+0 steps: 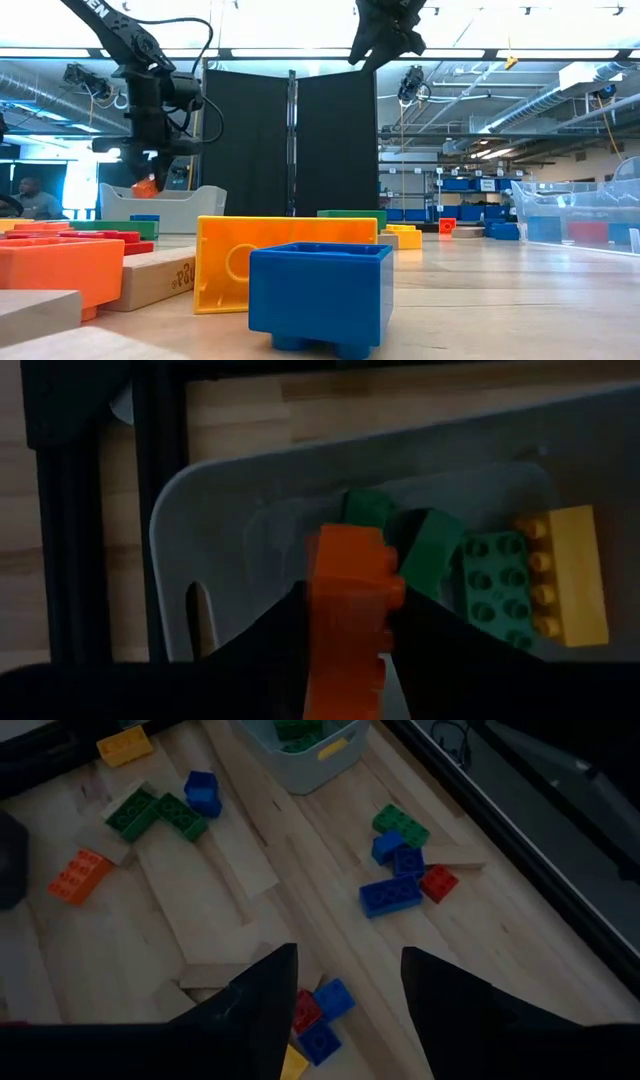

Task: Sort blocks by size
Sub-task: Put the large orange game piece into the gray bin, then put the small orange game piece into the transparent bin

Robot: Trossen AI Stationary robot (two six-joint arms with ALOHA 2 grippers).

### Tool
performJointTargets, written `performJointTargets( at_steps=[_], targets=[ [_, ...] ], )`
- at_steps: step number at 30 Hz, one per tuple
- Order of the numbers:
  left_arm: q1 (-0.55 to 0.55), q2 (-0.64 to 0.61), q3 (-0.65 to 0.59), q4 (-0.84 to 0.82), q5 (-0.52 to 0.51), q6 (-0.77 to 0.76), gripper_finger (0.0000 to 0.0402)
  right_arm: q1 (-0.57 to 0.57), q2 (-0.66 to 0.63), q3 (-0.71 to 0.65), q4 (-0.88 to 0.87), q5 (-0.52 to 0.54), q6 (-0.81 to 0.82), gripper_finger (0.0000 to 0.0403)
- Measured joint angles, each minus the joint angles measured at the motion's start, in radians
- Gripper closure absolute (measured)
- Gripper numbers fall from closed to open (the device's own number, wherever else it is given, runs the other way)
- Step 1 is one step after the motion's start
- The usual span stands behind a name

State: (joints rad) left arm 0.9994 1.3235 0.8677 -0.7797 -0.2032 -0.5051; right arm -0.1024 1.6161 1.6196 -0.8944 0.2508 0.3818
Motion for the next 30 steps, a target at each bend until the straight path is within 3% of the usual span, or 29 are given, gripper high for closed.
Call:
performJointTargets(
  at_steps=[20,26,30],
  targets=[
    [0.0,0.0,0.001,0.025,-0.004,0.029,0.0252,0.002,0.0,0.0,-0.024,0.001,-0.008,0.0214],
    [0.0,0.0,0.063,0.03,0.079,0.064,0.0252,-0.005,0.0,0.0,-0.125,0.04,0.07,0.0215],
    [0.0,0.0,0.107,0.075,0.186,0.132,0.0252,-0.012,0.0,0.0,-0.205,0.072,0.138,0.0215]
  ],
)
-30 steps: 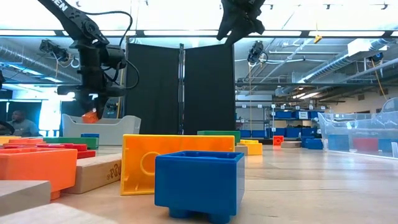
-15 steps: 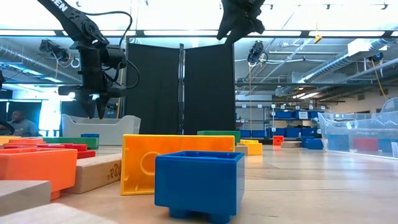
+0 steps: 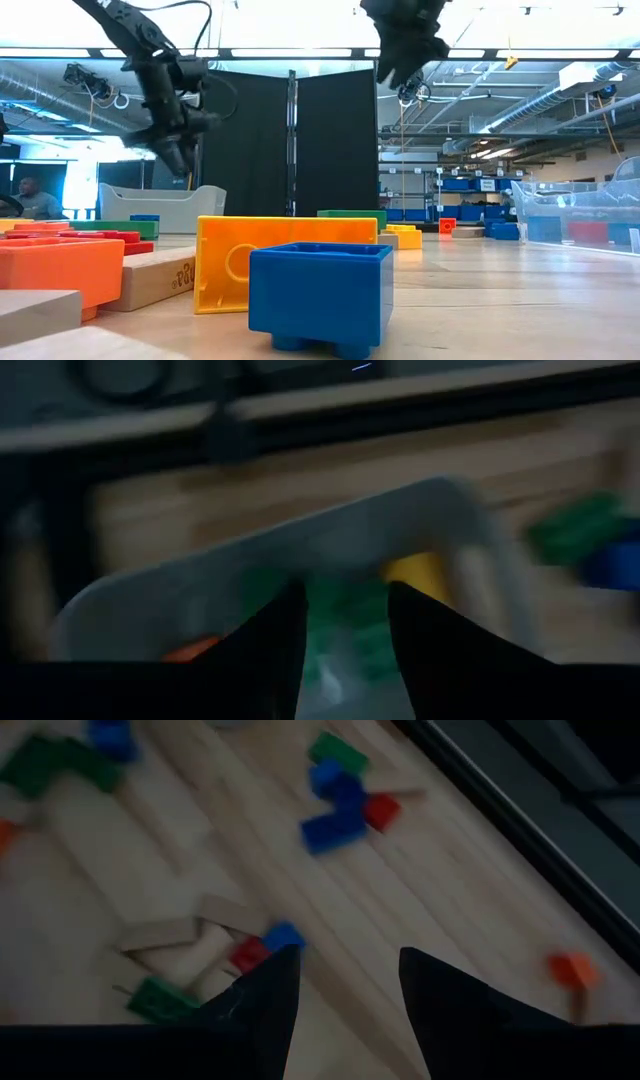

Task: Sort blocks by size
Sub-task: Put the small orange game piece into the transparent bin

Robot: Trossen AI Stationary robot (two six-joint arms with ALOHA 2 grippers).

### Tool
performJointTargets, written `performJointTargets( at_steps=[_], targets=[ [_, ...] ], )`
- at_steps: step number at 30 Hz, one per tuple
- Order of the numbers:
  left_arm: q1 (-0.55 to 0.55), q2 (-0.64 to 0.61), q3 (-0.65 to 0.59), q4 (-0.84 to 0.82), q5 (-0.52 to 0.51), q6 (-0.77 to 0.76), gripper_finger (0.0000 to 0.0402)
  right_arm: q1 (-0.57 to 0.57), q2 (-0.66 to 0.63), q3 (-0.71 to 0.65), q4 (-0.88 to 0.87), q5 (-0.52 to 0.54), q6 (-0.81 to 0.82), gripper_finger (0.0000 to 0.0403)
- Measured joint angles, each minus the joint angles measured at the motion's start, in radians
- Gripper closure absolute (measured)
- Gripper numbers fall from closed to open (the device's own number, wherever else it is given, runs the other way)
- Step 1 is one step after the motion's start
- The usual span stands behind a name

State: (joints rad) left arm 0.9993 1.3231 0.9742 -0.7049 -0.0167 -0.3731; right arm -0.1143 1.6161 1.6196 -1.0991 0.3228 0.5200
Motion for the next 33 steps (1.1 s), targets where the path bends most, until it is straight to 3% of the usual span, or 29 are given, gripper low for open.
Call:
performJointTargets(
  at_steps=[7,19,27,33],
  targets=[
    [-0.024,0.0,0.028,0.132,0.19,0.053,0.0252,0.011,0.0,0.0,-0.218,0.045,0.203,0.0215],
    [-0.098,0.0,0.028,0.26,0.232,0.159,0.0252,0.116,-0.021,-0.05,-0.447,0.121,0.633,0.0215],
    [-0.113,0.0,0.028,0.268,0.239,0.189,0.0252,0.067,-0.245,-0.318,-0.312,0.113,0.768,0.0215],
    [-0.113,0.0,0.028,0.297,0.239,0.189,0.0252,-0.097,-0.455,-0.568,-0.061,0.12,0.779,0.0215]
  ],
)
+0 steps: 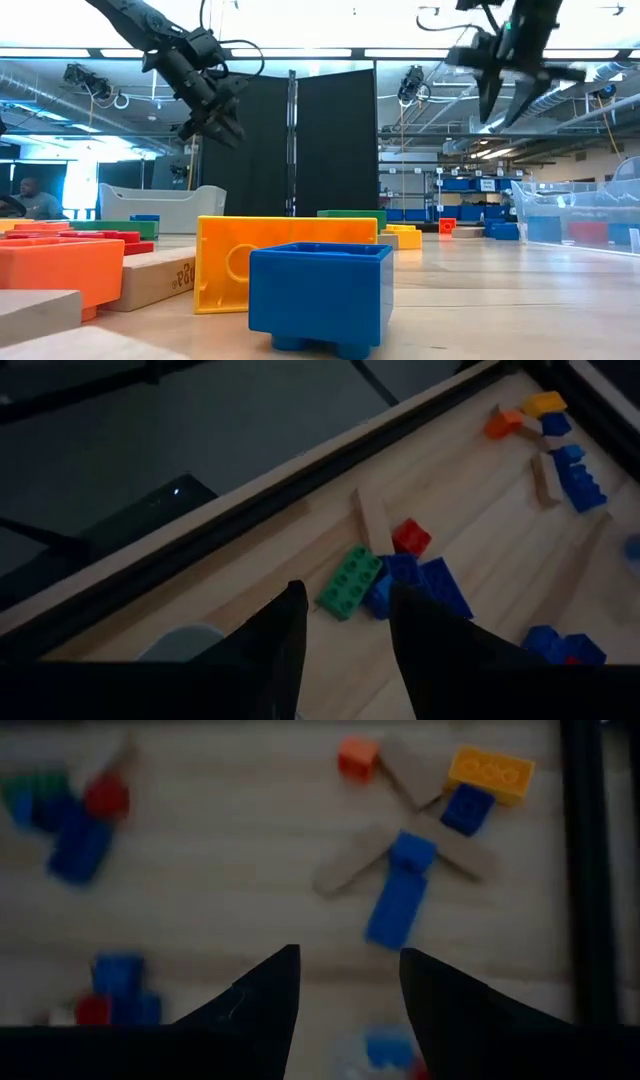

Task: Sort blocks by size
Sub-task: Put the small orange game piece into the transparent bin

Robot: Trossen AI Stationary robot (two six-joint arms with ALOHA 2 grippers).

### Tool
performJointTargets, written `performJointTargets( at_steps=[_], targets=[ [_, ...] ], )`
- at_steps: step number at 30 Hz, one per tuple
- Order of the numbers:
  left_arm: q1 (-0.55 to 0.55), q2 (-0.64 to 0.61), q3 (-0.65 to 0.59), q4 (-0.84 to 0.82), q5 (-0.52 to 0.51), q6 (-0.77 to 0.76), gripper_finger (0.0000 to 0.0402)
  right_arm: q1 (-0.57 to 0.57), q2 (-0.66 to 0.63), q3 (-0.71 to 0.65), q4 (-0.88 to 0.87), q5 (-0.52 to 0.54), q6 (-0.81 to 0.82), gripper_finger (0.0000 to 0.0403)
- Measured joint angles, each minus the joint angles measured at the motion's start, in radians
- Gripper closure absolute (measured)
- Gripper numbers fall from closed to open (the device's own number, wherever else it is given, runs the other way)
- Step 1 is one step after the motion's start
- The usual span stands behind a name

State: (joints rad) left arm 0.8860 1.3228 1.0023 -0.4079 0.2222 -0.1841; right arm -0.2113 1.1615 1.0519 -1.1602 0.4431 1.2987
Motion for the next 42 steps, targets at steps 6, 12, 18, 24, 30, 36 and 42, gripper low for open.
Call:
performJointTargets(
  at_steps=[6,12,18,24,30,36,42],
  targets=[
    [-0.002,0.0,0.0,0.065,0.0,-0.006,0.0252,-0.232,-0.049,-0.163,0.454,-0.072,-0.289,0.0215],
    [-0.005,0.0,0.0,0.131,0.0,-0.01,0.0252,-0.405,0.073,-0.119,0.701,-0.277,-0.635,0.0215],
    [-0.005,0.0,0.0,0.136,-0.01,-0.022,0.0252,-0.489,0.281,0.082,0.624,-0.312,-0.85,0.0195],
    [-0.005,0.0,0.0,0.134,-0.036,-0.063,0.0252,-0.566,0.465,0.278,0.462,-0.318,-0.906,0.0146],
    [-0.005,0.0,0.0,0.132,-0.048,-0.063,0.0252,-0.639,0.599,0.354,0.295,-0.352,-0.871,0.0091],
    [-0.005,0.0,0.0,0.132,-0.076,-0.063,0.0252,-0.665,0.693,0.355,0.266,-0.367,-0.845,0.0065],
    [-0.005,0.0,0.0,0.131,-0.079,-0.063,0.0252,-0.664,0.771,0.355,0.266,-0.361,-0.813,0.007]
  ],
)
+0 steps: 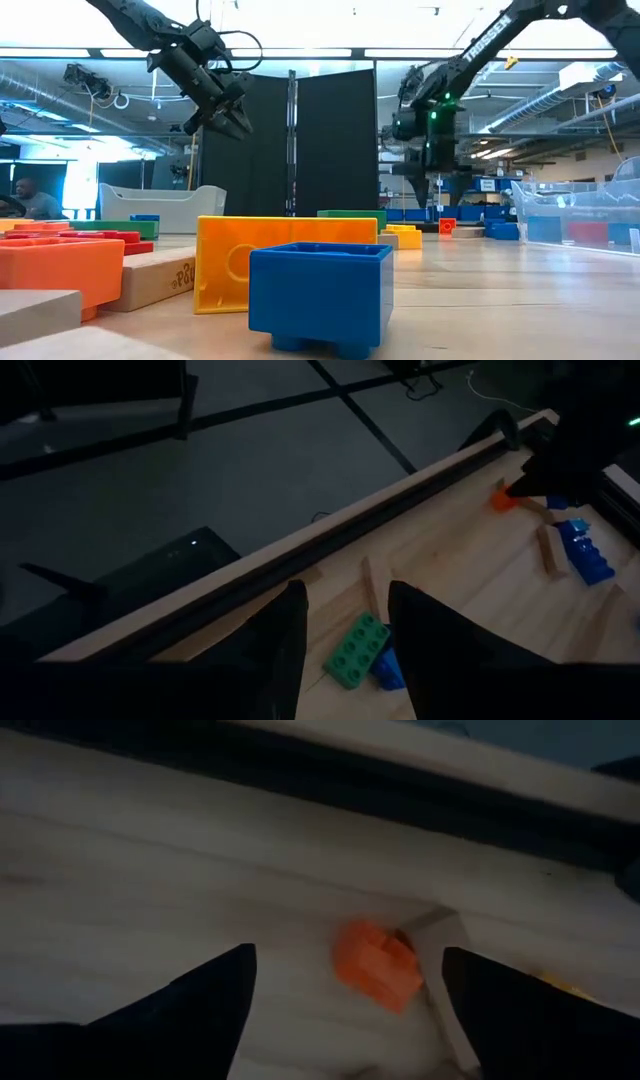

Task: Sort blocks by size
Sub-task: Put the small orange game piece into the transparent bin

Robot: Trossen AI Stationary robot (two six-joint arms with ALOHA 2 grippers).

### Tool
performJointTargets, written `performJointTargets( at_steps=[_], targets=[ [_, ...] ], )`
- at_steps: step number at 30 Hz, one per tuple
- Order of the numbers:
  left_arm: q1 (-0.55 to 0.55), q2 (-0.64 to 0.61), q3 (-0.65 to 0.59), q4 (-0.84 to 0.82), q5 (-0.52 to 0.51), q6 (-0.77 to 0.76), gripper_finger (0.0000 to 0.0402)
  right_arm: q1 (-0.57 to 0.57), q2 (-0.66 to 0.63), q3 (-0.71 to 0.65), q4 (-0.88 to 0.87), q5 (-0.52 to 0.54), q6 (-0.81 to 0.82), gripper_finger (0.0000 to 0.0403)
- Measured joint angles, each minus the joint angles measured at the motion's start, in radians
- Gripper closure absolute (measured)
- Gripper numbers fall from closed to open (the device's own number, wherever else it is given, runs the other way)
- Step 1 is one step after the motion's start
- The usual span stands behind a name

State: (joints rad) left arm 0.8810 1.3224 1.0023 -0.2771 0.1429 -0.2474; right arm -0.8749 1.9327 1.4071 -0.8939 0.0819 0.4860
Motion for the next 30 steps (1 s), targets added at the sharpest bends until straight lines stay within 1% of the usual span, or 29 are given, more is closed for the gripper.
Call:
performJointTargets(
  at_steps=[7,17,20,26,30],
  targets=[
    [0.0,0.0,0.0,0.0,0.0,0.0,0.0252,-0.013,0.09,0.001,-0.002,0.031,-0.011,0.0081],
    [0.0,0.0,0.0,0.003,0.0,0.004,0.0252,-0.008,0.112,0.004,-0.008,0.041,-0.068,0.0101],
    [0.0,0.0,0.0,0.003,0.0,0.004,0.0252,0.0,0.11,0.002,-0.01,0.04,-0.114,0.0112],
    [0.0,0.0,0.0,0.003,0.0,0.005,0.0252,0.025,0.111,0.002,-0.011,0.044,-0.262,0.0127],
    [0.0,0.0,0.0,0.002,0.0,0.006,0.0252,0.042,0.111,0.002,-0.006,0.042,-0.287,0.0131]
  ],
)
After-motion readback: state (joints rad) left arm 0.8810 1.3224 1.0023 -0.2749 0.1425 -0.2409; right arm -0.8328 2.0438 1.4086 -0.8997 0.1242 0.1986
